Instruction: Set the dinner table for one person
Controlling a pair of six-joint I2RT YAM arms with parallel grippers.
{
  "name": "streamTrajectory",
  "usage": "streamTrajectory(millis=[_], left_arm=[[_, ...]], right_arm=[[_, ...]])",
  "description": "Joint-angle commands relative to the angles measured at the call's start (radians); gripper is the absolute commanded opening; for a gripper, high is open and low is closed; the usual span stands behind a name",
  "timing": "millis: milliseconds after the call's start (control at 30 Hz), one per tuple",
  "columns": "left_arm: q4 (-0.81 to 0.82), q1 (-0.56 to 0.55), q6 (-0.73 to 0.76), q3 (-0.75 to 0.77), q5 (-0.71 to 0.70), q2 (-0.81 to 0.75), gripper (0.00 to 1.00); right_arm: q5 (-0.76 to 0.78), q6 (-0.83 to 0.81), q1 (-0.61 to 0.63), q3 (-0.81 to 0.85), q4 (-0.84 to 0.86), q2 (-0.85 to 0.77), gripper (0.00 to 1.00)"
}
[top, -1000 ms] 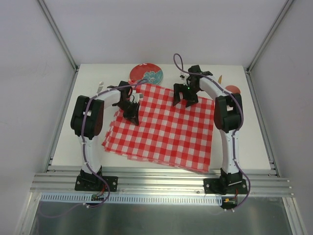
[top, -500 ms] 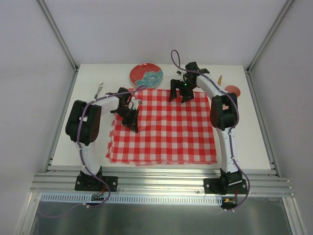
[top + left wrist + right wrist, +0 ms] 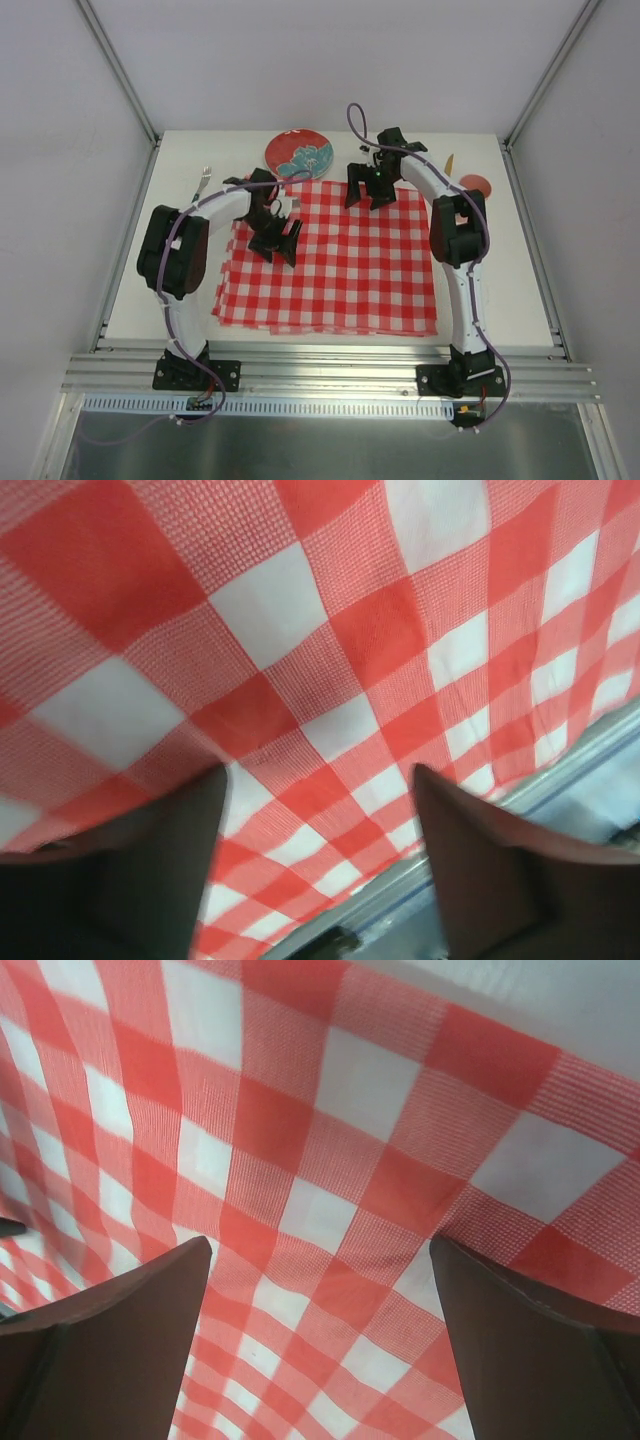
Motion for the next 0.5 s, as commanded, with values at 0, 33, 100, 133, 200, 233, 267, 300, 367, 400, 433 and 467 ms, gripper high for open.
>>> streamTrajectory(millis=[0,33,100,133,200,233,267,300,367,400,433,467], left_arm=[[-0.102,-0.002,0.109,0.205,-0.141,-0.052,0.83],[-0.114,0.003,0.152,0.25,-0.149,-0.062,0.84],[-0.134,0.023,0.148,0.398,-0.2,-0.079,0.95],[-0.146,0.052,0.148,0.522,-0.204,-0.073,0.95],[-0.174,0.078,0.143,0.65,-0.226,-0.029,0.99],[-0.188,0.106,0.145,0.766,-0.228,-0.006,0.99],[-0.199,0.118,0.142,0.817,-0.234,0.018,0.99],[-0.205,0.13,0.138,0.856,-0.249,0.07,0.99],[-0.205,0.17,0.119,0.961,-0.286,0.137,0.98],[-0.2,0.182,0.111,1.003,-0.298,0.217,0.98],[-0.2,0.195,0.1,1.049,-0.304,0.264,0.98],[-0.197,0.207,0.097,1.14,-0.303,0.305,0.95]], right_arm=[[0.053,-0.041,0.001,-0.049,0.026,-0.144,0.97],[0.057,-0.049,-0.001,-0.056,0.031,-0.17,0.97],[0.052,-0.067,-0.008,-0.096,0.068,-0.253,0.97],[0.035,-0.067,-0.013,-0.101,0.075,-0.278,0.97],[0.015,-0.09,-0.018,-0.081,0.062,-0.302,0.97],[0.012,-0.099,-0.018,-0.06,0.037,-0.298,0.97],[-0.002,-0.104,-0.021,-0.032,-0.011,-0.287,0.97],[-0.026,-0.101,-0.025,-0.007,-0.026,-0.264,0.97],[-0.029,-0.086,-0.021,-0.027,-0.017,-0.269,0.97],[-0.022,-0.092,-0.015,-0.05,-0.01,-0.278,0.97],[-0.023,-0.105,-0.009,-0.071,-0.015,-0.296,0.97],[-0.025,-0.122,0.007,-0.073,-0.045,-0.302,0.97]])
